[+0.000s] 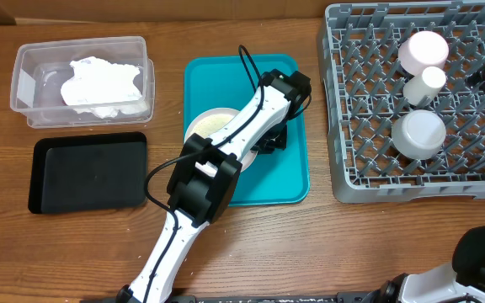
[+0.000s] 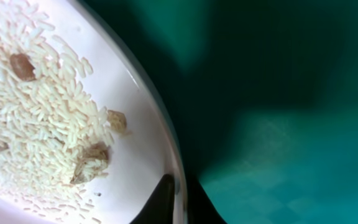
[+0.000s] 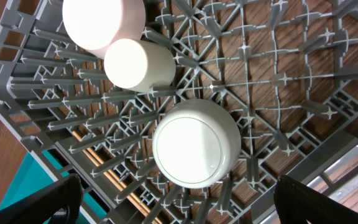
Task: Sort waste into correct bins and load items into the dishwasher
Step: 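Reach the left gripper to the tray and grasp the rice plate rim, then lift the plate with the left gripper and move it over the black tray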
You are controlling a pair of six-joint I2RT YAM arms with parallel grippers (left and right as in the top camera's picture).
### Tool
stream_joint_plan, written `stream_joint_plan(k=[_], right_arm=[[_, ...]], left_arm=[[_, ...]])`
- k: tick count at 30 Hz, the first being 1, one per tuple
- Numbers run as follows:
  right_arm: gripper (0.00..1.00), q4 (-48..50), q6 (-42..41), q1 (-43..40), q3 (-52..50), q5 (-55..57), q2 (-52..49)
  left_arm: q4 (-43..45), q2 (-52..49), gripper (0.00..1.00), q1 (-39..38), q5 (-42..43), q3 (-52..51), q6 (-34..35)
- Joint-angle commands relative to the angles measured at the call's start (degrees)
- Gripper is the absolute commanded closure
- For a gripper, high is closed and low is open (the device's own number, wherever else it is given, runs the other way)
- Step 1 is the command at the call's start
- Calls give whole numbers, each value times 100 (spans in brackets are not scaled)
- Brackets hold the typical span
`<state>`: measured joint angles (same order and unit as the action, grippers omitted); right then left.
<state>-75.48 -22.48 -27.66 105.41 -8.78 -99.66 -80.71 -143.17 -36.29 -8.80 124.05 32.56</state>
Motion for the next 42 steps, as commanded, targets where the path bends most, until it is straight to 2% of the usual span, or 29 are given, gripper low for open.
stream_joint_plan(k=[1,7,13,24,31,42], right_arm=[[0,33,-26,-11,17,-28,74],[0,33,-26,-11,17,-28,74],[0,33,-26,-11,17,-28,74],[0,33,-26,-11,17,-28,74],[0,33,-26,-11,17,-28,74],[0,33,-26,-11,17,-28,74]], left_arm=[[-2,-81,96,37,-83,-120,-24],[-133,-72,96,37,-118,-68,-26],[-822,-70,96,20,-811,483,229],[-1596,-70,96,20,-1274,1185,282],[-1615,72,96,72,-1320,1200,498],[-1613,804,96,1012,-960,1200,555]])
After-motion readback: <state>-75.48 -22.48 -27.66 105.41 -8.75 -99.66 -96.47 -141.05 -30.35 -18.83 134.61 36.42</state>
